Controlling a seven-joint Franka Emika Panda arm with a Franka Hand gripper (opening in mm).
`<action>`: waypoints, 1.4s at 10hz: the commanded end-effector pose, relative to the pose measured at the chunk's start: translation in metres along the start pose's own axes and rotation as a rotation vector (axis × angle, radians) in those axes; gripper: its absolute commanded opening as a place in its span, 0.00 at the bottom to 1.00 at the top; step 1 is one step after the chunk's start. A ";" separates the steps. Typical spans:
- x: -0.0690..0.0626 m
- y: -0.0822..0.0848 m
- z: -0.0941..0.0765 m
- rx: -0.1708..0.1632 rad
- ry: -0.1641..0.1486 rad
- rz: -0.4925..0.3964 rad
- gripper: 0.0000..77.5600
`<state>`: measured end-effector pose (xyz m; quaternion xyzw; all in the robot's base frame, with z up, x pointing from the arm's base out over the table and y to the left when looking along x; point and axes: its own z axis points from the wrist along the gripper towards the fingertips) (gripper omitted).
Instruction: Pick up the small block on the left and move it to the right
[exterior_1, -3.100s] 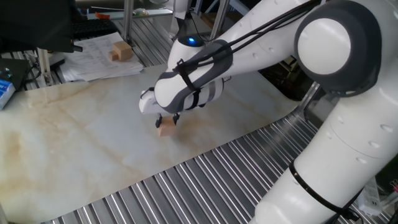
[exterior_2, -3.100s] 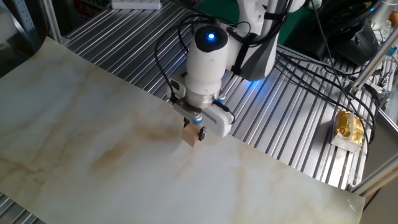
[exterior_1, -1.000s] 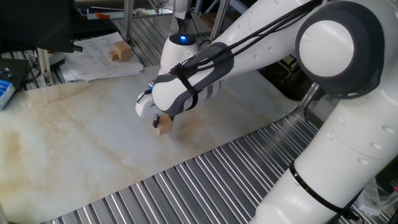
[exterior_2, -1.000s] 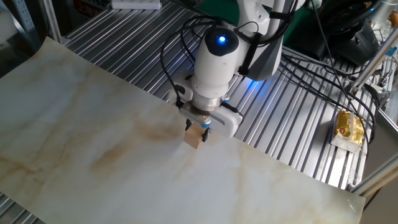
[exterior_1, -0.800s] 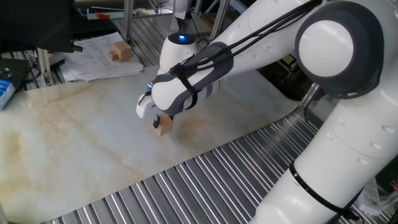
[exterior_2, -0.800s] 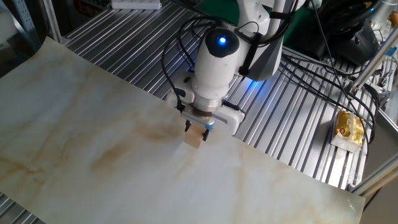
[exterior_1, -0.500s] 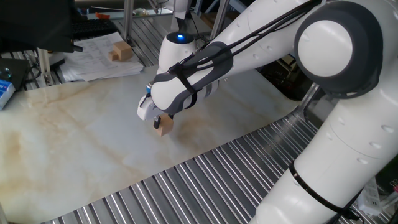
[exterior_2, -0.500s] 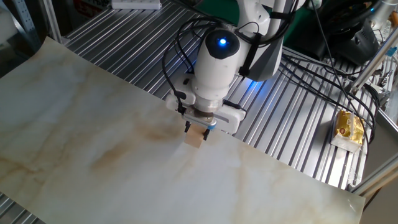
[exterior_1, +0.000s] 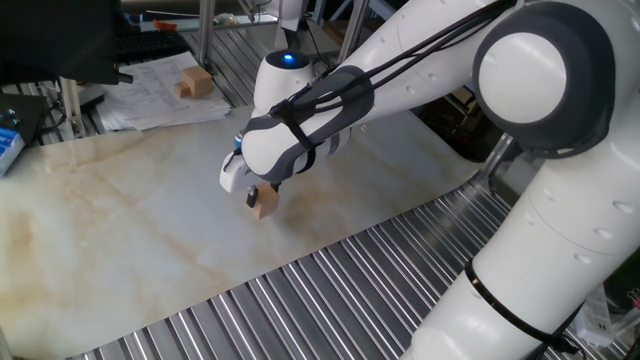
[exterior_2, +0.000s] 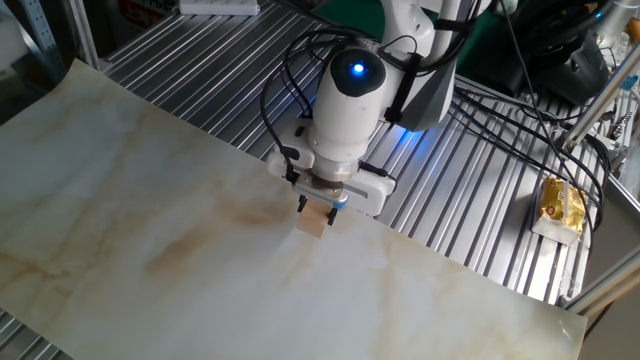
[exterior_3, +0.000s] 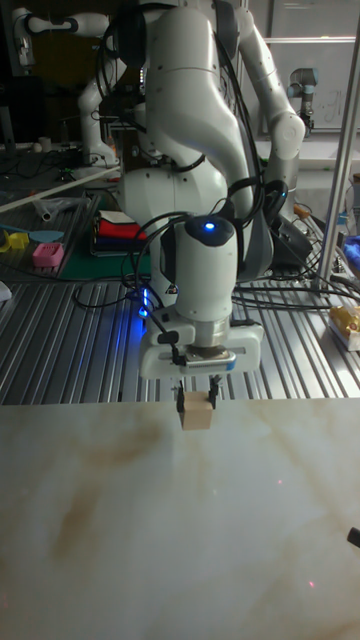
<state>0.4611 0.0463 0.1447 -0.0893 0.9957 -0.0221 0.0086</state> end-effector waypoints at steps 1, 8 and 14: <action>-0.002 0.010 0.001 -0.082 0.017 0.141 0.02; -0.021 0.045 0.001 -0.103 0.019 0.198 0.02; -0.035 0.065 0.004 -0.090 0.014 0.227 0.02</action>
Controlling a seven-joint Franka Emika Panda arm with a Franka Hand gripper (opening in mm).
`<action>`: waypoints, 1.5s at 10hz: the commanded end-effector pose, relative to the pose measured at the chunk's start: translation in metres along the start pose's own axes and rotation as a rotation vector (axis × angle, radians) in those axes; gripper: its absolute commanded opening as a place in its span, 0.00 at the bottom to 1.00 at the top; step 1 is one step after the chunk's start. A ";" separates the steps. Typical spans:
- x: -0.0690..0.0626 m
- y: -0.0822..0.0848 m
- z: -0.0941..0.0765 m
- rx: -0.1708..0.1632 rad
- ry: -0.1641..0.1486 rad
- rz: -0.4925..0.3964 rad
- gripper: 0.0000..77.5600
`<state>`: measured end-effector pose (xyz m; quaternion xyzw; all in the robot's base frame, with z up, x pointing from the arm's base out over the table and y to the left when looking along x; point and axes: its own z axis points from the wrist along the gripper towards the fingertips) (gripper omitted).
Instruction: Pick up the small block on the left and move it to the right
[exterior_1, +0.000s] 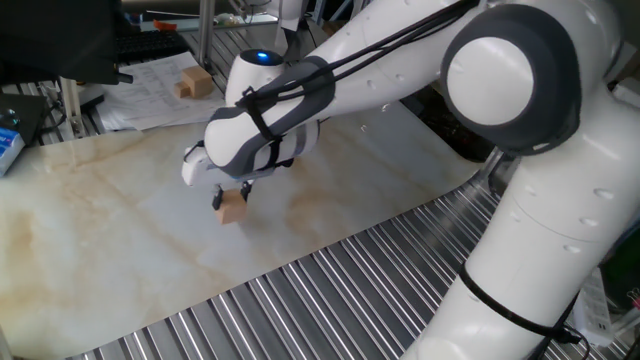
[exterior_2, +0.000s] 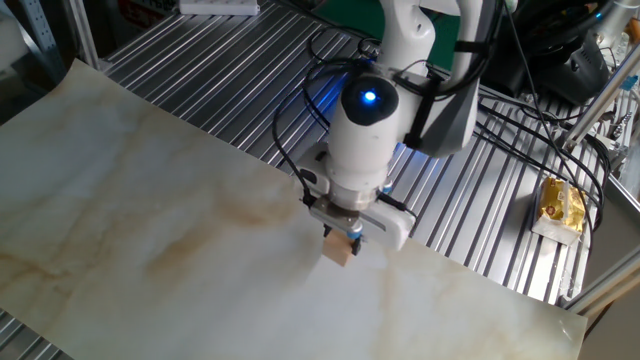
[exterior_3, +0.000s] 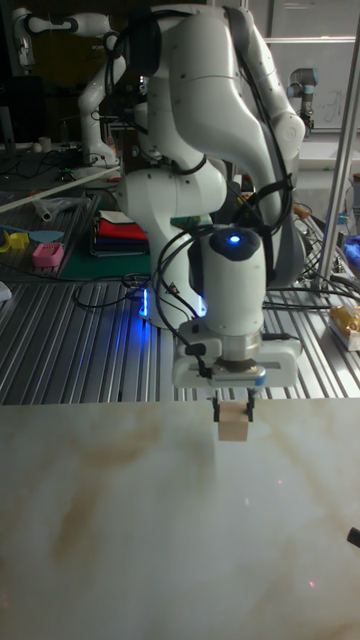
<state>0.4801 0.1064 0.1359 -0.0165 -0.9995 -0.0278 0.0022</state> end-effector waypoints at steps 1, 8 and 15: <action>-0.004 0.011 -0.002 0.009 -0.006 0.014 0.02; -0.035 0.030 -0.001 0.020 -0.011 0.026 0.02; -0.069 0.034 0.003 0.018 -0.019 0.038 0.02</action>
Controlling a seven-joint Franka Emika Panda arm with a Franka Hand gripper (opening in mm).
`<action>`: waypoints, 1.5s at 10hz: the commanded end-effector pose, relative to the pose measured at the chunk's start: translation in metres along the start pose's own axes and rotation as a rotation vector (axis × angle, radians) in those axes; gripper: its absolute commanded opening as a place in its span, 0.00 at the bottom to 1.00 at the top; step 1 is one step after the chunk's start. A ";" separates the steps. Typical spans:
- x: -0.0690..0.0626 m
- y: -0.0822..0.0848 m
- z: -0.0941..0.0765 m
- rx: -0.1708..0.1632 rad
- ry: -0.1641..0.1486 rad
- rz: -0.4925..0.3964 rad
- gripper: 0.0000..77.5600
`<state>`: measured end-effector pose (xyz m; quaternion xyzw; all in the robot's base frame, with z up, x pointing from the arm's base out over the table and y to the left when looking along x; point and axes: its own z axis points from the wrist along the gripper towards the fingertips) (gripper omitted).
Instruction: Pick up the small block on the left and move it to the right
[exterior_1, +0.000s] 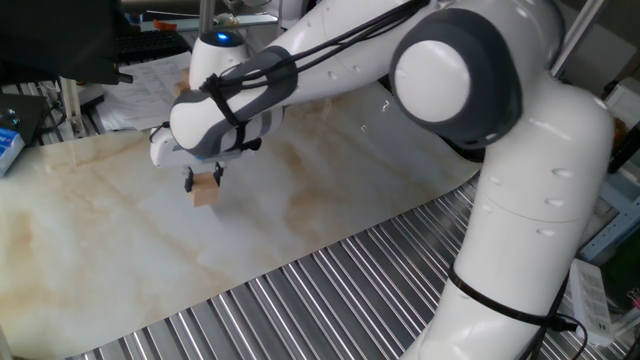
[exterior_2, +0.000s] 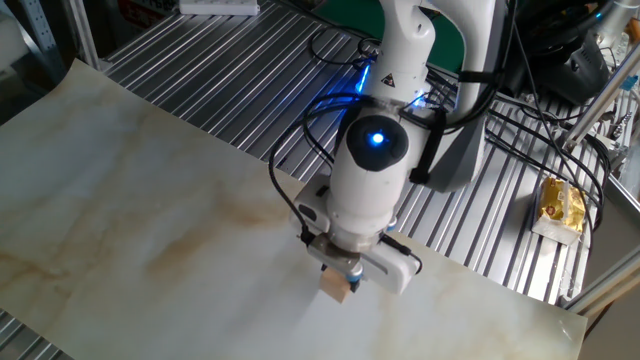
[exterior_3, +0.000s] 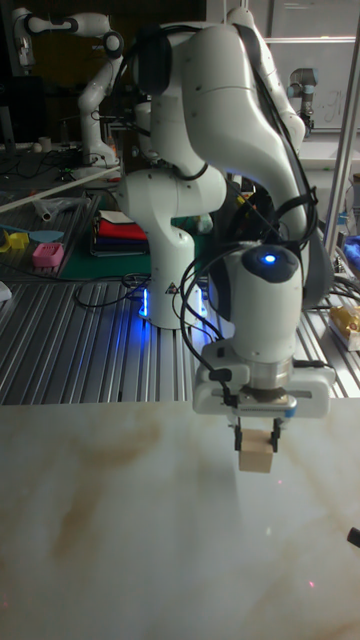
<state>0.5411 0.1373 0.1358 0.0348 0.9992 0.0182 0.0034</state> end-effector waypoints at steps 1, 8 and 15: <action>-0.008 0.003 0.002 -0.001 -0.011 -0.002 0.02; 0.004 0.032 0.012 0.002 -0.006 -0.045 0.02; 0.011 0.033 0.014 0.000 -0.003 -0.071 0.02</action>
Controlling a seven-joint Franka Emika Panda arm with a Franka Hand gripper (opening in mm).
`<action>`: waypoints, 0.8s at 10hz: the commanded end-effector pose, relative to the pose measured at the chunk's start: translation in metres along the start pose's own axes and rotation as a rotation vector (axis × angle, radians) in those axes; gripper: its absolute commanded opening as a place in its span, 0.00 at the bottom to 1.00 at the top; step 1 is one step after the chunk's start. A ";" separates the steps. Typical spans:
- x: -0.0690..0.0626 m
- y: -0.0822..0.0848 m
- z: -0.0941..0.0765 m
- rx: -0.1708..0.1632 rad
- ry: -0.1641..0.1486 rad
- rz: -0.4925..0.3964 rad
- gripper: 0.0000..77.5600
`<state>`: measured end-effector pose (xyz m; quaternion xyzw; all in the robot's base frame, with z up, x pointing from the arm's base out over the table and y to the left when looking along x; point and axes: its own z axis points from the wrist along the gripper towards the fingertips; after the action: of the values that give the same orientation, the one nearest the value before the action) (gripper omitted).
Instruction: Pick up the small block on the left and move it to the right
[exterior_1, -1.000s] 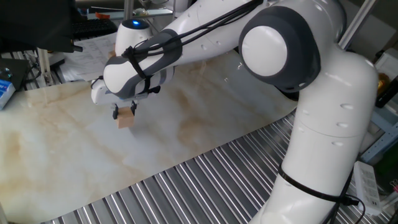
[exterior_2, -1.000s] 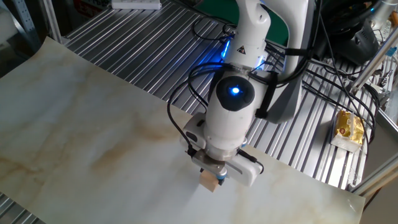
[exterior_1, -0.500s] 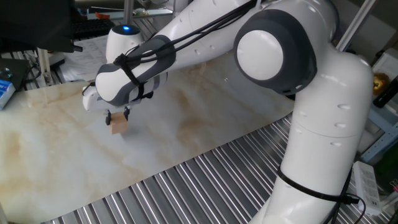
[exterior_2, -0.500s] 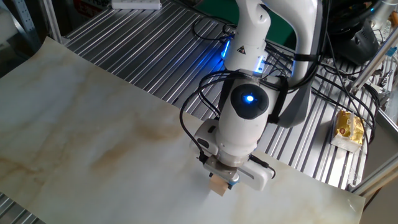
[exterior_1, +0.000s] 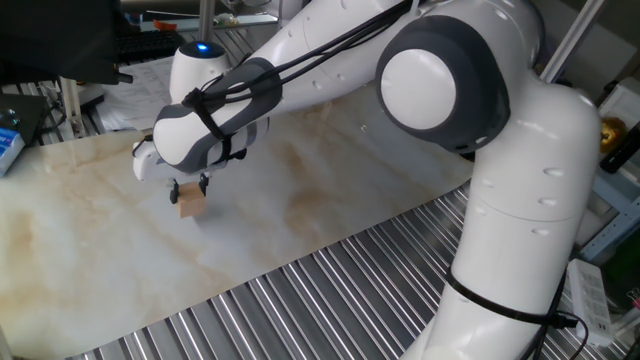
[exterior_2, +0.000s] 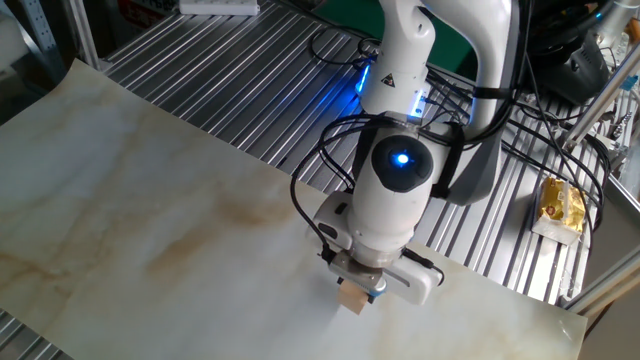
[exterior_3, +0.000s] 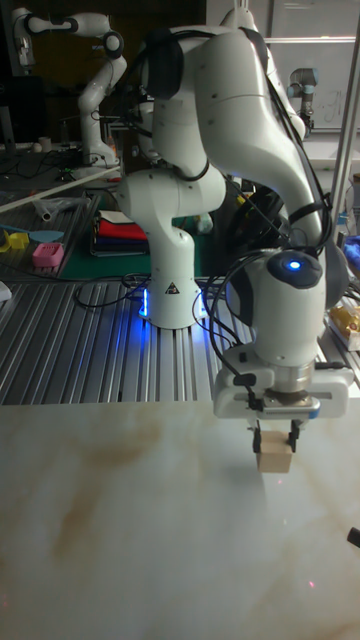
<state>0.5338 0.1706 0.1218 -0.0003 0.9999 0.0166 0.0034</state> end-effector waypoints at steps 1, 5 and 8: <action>0.001 0.001 -0.001 -0.004 -0.003 -0.002 0.02; 0.005 0.004 -0.001 -0.001 -0.004 -0.008 0.02; 0.009 0.010 0.001 0.004 -0.008 -0.003 0.02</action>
<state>0.5246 0.1782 0.1198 -0.0033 0.9999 0.0154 0.0050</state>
